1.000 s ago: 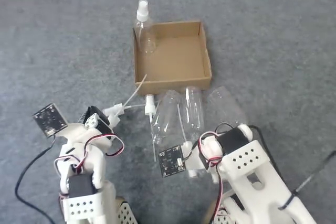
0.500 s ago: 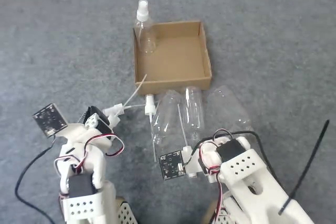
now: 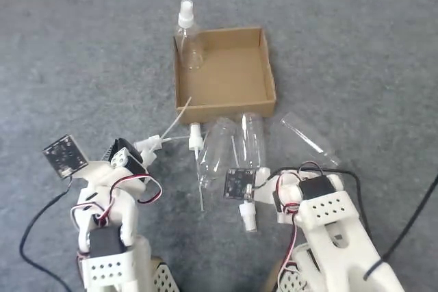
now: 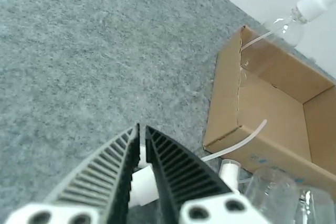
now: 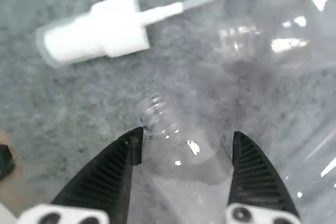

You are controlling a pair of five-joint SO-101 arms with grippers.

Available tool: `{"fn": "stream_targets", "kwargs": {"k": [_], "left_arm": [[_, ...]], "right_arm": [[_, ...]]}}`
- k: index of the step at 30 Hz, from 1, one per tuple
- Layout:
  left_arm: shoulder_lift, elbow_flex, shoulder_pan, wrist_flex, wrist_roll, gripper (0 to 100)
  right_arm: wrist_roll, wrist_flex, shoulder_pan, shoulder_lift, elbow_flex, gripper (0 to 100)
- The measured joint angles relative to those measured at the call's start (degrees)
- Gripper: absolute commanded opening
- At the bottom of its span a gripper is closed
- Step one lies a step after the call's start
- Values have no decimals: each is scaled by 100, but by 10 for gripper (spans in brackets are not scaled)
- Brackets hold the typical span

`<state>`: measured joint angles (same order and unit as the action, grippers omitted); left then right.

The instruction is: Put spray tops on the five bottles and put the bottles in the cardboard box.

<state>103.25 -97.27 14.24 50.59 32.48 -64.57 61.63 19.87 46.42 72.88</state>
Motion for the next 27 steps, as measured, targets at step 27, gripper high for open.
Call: {"fn": "stream_targets", "kwargs": {"k": [27], "left_arm": [[0, 0, 281, 0, 0, 15]], "right_arm": [[3226, 26, -9, -9, -360, 200]]}}
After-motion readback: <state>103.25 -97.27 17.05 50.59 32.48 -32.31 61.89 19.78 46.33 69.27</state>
